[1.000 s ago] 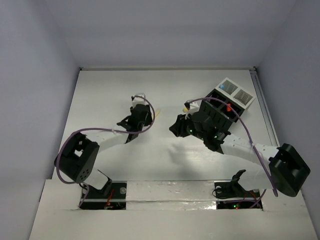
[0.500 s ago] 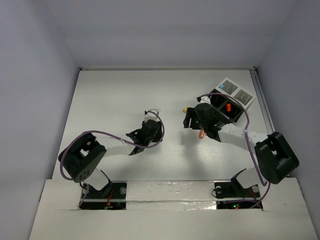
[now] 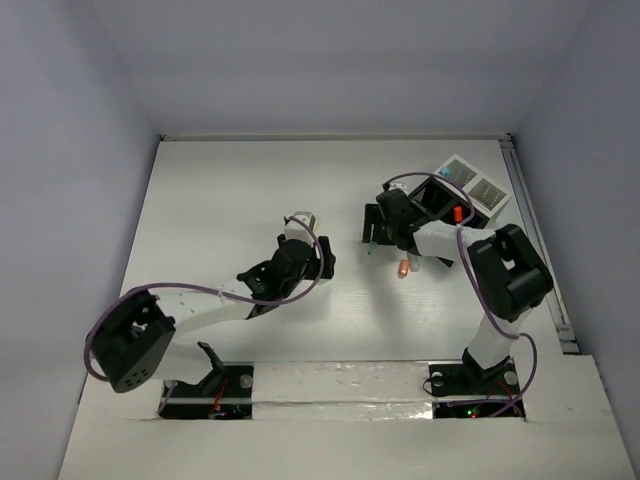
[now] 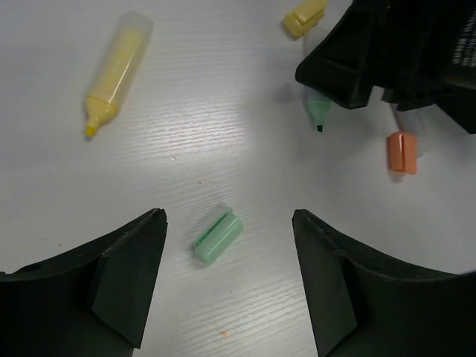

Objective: Sort the stationery into containers
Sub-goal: Pick up the pen from the center of the board.

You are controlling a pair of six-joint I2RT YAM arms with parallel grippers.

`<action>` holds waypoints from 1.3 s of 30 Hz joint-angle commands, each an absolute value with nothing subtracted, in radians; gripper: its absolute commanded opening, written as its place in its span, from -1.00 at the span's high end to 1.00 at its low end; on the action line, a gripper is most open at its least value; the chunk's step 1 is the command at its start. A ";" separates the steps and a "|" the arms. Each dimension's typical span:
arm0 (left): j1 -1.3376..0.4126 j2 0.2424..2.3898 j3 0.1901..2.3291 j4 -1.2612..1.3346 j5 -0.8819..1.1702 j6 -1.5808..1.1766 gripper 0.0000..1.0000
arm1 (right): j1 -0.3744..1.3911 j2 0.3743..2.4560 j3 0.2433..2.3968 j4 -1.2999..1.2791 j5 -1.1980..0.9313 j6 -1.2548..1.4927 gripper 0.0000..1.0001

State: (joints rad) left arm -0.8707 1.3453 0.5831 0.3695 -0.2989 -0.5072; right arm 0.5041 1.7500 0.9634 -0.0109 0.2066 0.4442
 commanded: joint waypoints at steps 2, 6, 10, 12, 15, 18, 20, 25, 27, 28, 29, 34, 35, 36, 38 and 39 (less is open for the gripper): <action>-0.873 1.250 0.560 0.370 -0.334 -0.500 -0.31 | 0.500 1.804 1.048 -0.044 0.166 0.420 -0.38; -0.873 1.224 0.571 0.359 -0.356 -0.489 -0.29 | 0.500 1.796 1.023 -0.054 0.135 0.410 -0.25; -0.853 1.249 0.589 0.377 -0.318 -0.494 -0.26 | 0.509 1.810 1.006 -0.074 0.104 0.381 0.37; -0.842 1.258 0.594 0.383 -0.301 -0.499 -0.25 | 0.518 1.821 1.014 -0.084 0.095 0.368 0.61; -0.819 1.253 0.601 0.380 -0.267 -0.508 -0.24 | 0.551 1.778 0.997 -0.060 0.078 0.316 0.66; -0.772 1.221 0.594 0.382 -0.212 -0.532 -0.24 | 0.581 1.678 0.982 -0.045 0.023 0.252 0.68; -0.740 1.203 0.578 0.397 -0.149 -0.551 -0.24 | 0.595 1.594 0.963 -0.015 -0.059 0.220 0.71; -0.565 1.137 0.485 0.523 0.148 -0.667 -0.25 | 0.638 1.464 0.878 0.122 -0.399 0.169 0.73; -0.537 1.126 0.471 0.543 0.211 -0.687 -0.25 | 0.672 1.444 0.876 0.129 -0.448 0.149 0.73; -0.537 1.126 0.471 0.546 0.236 -0.693 -0.25 | 0.681 1.440 0.874 0.138 -0.492 0.140 0.73; -0.525 1.124 0.471 0.549 0.282 -0.707 -0.24 | 0.690 1.439 0.879 0.137 -0.509 0.124 0.73; -0.496 1.091 0.433 0.615 0.409 -0.779 -0.21 | 0.747 1.428 0.907 0.111 -0.571 0.075 0.73; -0.495 1.083 0.427 0.621 0.417 -0.788 -0.20 | 0.747 1.428 0.910 0.106 -0.571 0.071 0.73; -0.495 1.066 0.422 0.624 0.426 -0.798 -0.18 | 0.758 1.427 0.916 0.103 -0.569 0.068 0.73; -0.495 1.060 0.413 0.621 0.445 -0.799 -0.14 | 0.758 1.422 0.919 0.101 -0.571 0.063 0.73; -0.495 1.058 0.411 0.615 0.448 -0.799 -0.13 | 0.768 1.420 0.919 0.103 -0.574 0.061 0.73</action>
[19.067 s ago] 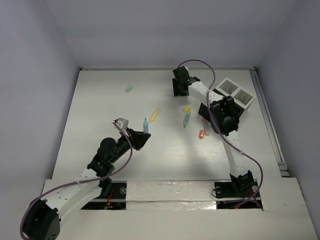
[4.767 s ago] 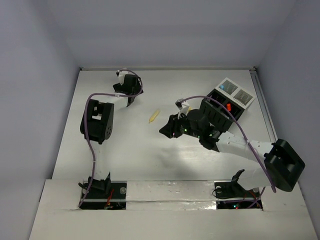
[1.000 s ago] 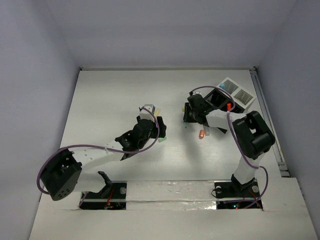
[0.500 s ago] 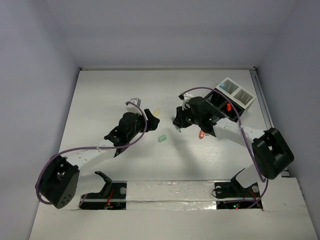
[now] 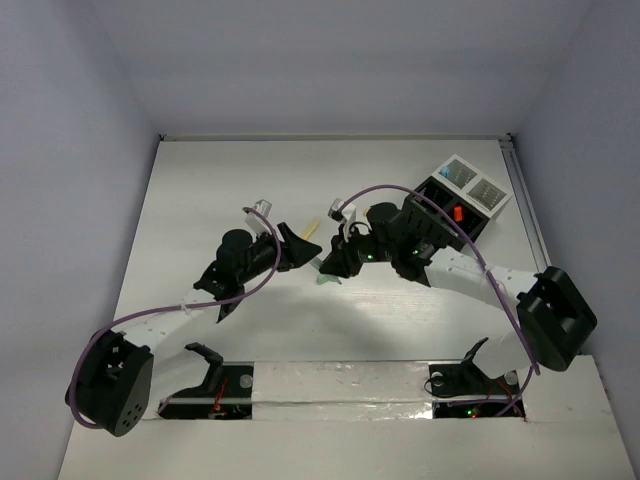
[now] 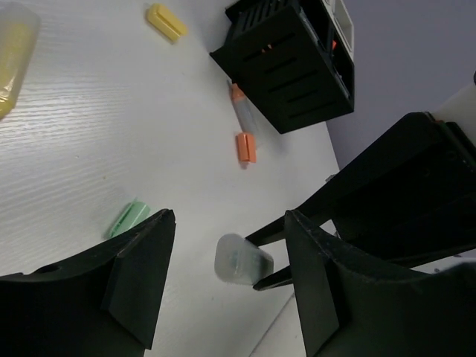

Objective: Sort the stationery into containers
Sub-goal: Pick up the pen from the center of the board.

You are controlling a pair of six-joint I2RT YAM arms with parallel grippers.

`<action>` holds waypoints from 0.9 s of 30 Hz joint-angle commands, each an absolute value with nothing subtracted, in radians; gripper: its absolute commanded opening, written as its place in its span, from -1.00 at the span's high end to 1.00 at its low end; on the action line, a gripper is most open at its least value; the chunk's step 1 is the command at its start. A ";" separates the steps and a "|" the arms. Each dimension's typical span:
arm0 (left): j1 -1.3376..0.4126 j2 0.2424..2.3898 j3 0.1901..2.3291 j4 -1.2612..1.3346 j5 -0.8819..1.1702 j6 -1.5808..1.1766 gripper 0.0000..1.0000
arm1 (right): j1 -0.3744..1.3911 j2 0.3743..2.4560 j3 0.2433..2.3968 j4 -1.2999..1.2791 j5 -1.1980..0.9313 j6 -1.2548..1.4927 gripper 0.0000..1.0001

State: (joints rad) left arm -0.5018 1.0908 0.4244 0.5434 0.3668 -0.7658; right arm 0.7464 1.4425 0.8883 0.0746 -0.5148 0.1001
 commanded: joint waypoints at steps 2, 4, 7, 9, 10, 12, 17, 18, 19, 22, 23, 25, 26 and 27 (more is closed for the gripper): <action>-0.495 1.060 0.402 0.614 0.459 -0.799 -0.10 | 0.778 1.419 0.923 0.097 -0.586 0.055 0.73; -0.486 1.069 0.396 0.629 0.474 -0.807 -0.05 | 0.788 1.424 0.934 0.084 -0.581 0.049 0.74; -0.486 1.074 0.384 0.637 0.523 -0.813 0.08 | 0.788 1.428 0.933 0.094 -0.542 0.049 0.75; -0.486 1.069 0.382 0.624 0.534 -0.807 0.13 | 0.788 1.422 0.933 0.094 -0.540 0.049 0.74; -0.486 1.065 0.382 0.618 0.535 -0.802 0.14 | 0.788 1.419 0.931 0.100 -0.534 0.049 0.74; -0.486 1.055 0.379 0.607 0.540 -0.799 0.20 | 0.788 1.413 0.930 0.103 -0.529 0.048 0.75; -0.486 1.034 0.376 0.617 0.538 -0.813 0.63 | 0.788 1.425 0.937 0.109 -0.528 0.048 0.75; -0.486 1.029 0.376 0.617 0.535 -0.815 0.75 | 0.788 1.425 0.933 0.112 -0.525 0.049 0.75; -0.486 1.017 0.376 0.611 0.532 -0.815 0.85 | 0.788 1.422 0.931 0.120 -0.511 0.048 0.74; -0.477 0.983 0.370 0.610 0.514 -0.816 1.00 | 0.788 1.410 0.916 0.139 -0.476 0.057 0.60; -0.477 0.973 0.364 0.617 0.500 -0.819 1.00 | 0.788 1.405 0.911 0.152 -0.465 0.076 0.47; -0.465 0.933 0.354 0.633 0.486 -0.831 1.00 | 0.788 1.394 0.885 0.182 -0.428 0.107 -0.04; -0.454 0.919 0.341 0.659 0.471 -0.850 1.00 | 0.788 1.378 0.873 0.227 -0.422 0.144 -0.24; -0.454 0.902 0.331 0.678 0.462 -0.862 1.00 | 0.788 1.368 0.858 0.257 -0.423 0.165 -0.41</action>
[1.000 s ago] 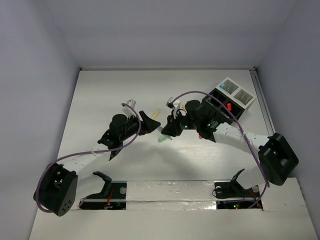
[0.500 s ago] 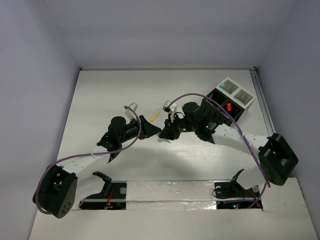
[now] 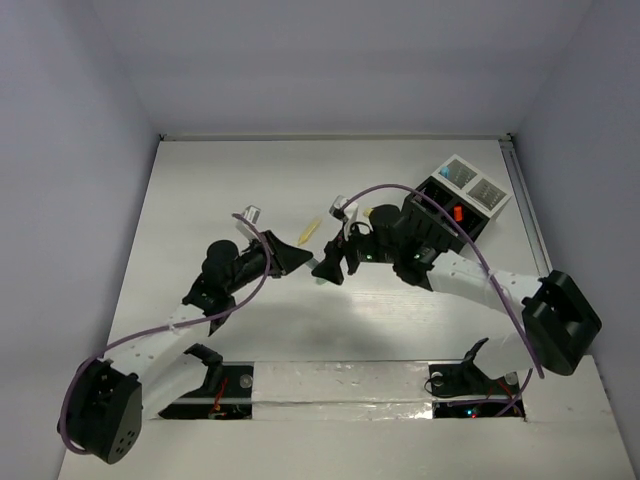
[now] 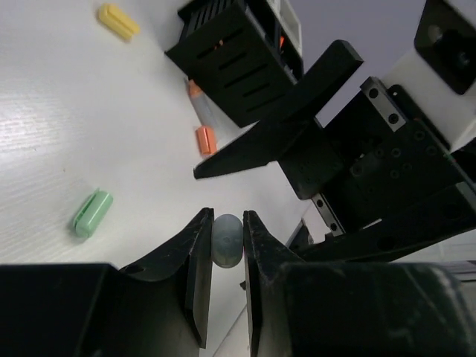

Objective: Sort the stationery into containers
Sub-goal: Pick up the pen from the center of the board.

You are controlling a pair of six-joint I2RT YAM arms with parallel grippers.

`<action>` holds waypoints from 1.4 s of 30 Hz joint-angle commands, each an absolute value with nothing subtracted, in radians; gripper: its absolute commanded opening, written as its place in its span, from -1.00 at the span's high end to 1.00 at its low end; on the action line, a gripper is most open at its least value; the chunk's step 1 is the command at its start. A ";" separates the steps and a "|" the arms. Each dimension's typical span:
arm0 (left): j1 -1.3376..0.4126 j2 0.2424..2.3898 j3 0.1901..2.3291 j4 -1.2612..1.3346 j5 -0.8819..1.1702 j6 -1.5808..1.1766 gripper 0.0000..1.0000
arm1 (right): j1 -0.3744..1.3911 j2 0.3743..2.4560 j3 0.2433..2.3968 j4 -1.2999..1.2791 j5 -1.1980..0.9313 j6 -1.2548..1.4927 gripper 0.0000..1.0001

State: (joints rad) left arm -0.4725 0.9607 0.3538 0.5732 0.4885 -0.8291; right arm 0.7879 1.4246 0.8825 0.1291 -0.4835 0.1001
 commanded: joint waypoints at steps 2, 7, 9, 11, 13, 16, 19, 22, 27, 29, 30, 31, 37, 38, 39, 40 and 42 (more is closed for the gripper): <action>-0.428 0.844 0.307 0.725 0.436 -0.893 1.00 | 0.778 1.342 0.795 0.375 -0.459 0.240 -0.82; -0.419 0.704 0.262 0.821 0.367 -0.933 1.00 | 0.743 1.296 0.655 0.789 -0.570 0.463 -1.00; -0.419 0.667 0.242 0.868 0.333 -0.954 1.00 | 0.742 1.305 0.625 0.895 -0.589 0.581 -1.00; -0.419 0.611 0.210 0.926 0.296 -0.976 1.00 | 0.742 1.330 0.609 1.047 -0.601 0.700 -1.00; -0.419 0.557 0.187 0.959 0.267 -1.015 1.00 | 0.742 1.363 0.604 1.154 -0.603 0.762 -1.00; -0.419 0.513 0.147 1.015 0.232 -1.052 1.00 | 0.742 1.414 0.630 1.242 -0.632 0.857 -1.00; -0.419 0.494 0.127 1.058 0.229 -1.065 1.00 | 0.764 1.469 0.656 1.287 -0.649 0.888 -1.00; -0.419 0.489 0.132 1.052 0.239 -1.052 1.00 | 0.788 1.506 0.692 1.286 -0.640 0.887 -1.00; -0.419 0.485 0.120 1.034 0.242 -1.051 1.00 | 0.830 1.542 0.753 1.272 -0.649 0.864 -1.00; -0.419 0.480 0.114 1.037 0.244 -1.051 1.00 | 0.841 1.543 0.761 1.252 -0.621 0.851 -0.99; -0.419 0.480 0.112 1.038 0.244 -1.051 1.00 | 0.841 1.545 0.768 1.250 -0.617 0.847 -0.99; -0.419 0.479 0.110 1.039 0.244 -1.051 1.00 | 0.841 1.551 0.772 1.249 -0.614 0.847 -0.96; -0.419 0.462 0.101 1.023 0.248 -1.045 1.00 | 0.841 1.572 0.813 1.221 -0.591 0.845 -0.42; -0.419 0.459 0.103 1.022 0.247 -1.042 1.00 | 0.841 1.581 0.816 1.220 -0.597 0.848 -0.35; -0.419 0.456 0.103 1.017 0.247 -1.040 1.00 | 0.841 1.586 0.819 1.216 -0.598 0.853 -0.28; -0.419 0.451 0.103 1.012 0.245 -1.039 1.00 | 0.841 1.589 0.822 1.215 -0.600 0.854 -0.11; -0.419 0.448 0.104 1.003 0.245 -1.032 1.00 | 0.841 1.595 0.824 1.213 -0.601 0.861 0.05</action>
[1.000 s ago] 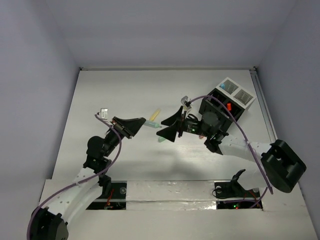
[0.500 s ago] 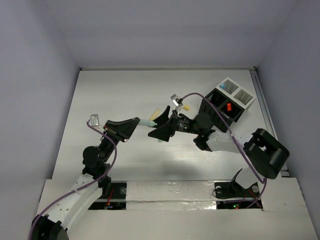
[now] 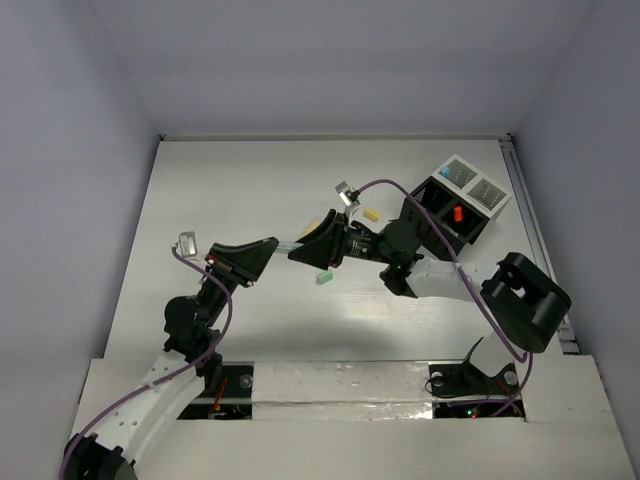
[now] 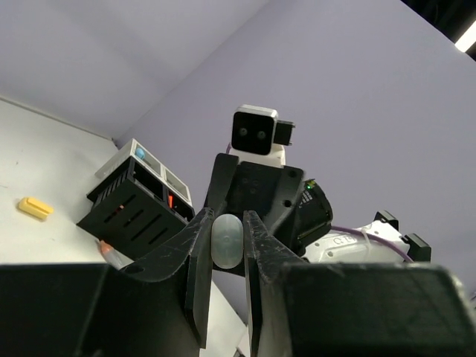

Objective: Sort the stationery into containers
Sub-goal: Pick up the pen from the center of the board.

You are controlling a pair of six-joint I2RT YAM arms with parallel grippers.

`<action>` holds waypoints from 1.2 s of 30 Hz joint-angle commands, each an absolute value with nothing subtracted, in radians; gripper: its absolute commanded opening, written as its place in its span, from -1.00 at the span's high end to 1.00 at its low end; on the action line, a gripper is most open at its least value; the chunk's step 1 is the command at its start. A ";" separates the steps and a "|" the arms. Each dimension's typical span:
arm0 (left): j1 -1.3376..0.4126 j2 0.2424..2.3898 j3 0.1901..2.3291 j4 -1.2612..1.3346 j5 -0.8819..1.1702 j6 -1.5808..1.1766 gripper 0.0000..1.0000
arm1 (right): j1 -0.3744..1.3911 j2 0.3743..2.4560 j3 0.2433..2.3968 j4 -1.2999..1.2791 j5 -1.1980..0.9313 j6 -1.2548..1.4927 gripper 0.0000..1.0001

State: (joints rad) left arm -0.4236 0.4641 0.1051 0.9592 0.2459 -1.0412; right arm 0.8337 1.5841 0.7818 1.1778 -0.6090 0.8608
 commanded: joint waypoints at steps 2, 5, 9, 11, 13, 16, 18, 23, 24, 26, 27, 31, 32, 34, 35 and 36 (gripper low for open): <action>-0.419 0.449 0.104 1.005 0.252 -1.032 1.00 | 0.841 1.592 0.812 1.226 -0.588 0.865 0.40; -0.419 0.451 0.101 1.000 0.267 -1.032 1.00 | 0.841 1.588 0.805 1.229 -0.581 0.864 0.67; -0.419 0.462 0.123 0.934 0.319 -1.017 0.94 | 0.841 1.575 0.827 1.146 -0.633 0.813 0.92; -0.419 0.465 0.158 0.841 0.372 -0.976 0.55 | 0.830 1.525 0.850 0.936 -0.650 0.697 0.99; -0.419 0.459 0.173 0.784 0.397 -0.957 0.28 | 0.813 1.493 0.915 0.749 -0.672 0.622 1.00; -0.419 0.425 0.195 0.675 0.426 -0.943 -0.06 | 0.775 1.482 1.035 0.336 -0.855 0.513 1.00; -0.419 0.405 0.213 0.595 0.452 -0.927 -0.16 | 0.762 1.477 1.067 0.202 -0.943 0.402 1.00; -0.419 0.328 0.282 0.308 0.526 -0.850 -0.19 | 0.762 1.456 1.101 -0.144 -0.992 0.238 1.00; -0.419 0.316 0.300 0.263 0.535 -0.832 -0.19 | 0.762 1.453 1.095 -0.172 -1.021 0.206 1.00; -0.419 0.295 0.314 0.148 0.580 -0.815 -0.20 | 0.762 1.459 1.092 -0.253 -1.092 0.189 1.00; -0.419 0.290 0.325 0.115 0.600 -0.804 -0.19 | 0.762 1.460 1.082 -0.267 -1.113 0.180 1.00; -0.419 0.298 0.318 0.034 0.718 -0.776 -0.20 | 0.762 1.477 1.054 -0.250 -1.238 0.172 1.00; -0.419 0.302 0.316 0.003 0.751 -0.772 -0.19 | 0.762 1.489 1.057 -0.253 -1.246 0.173 1.00; -0.419 0.310 0.316 0.002 0.788 -0.772 -0.19 | 0.762 1.503 1.090 -0.290 -1.252 0.147 1.00; -0.419 0.310 0.319 -0.044 0.798 -0.758 -0.18 | 0.762 1.511 1.098 -0.314 -1.258 0.140 1.00; -0.419 0.313 0.330 -0.060 0.802 -0.747 -0.18 | 0.772 1.514 1.106 -0.322 -1.265 0.130 1.00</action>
State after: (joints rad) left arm -0.4171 0.3065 0.2920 0.0162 0.7078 -0.7948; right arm 0.7605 1.4998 1.0531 -0.2539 -1.1778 0.1848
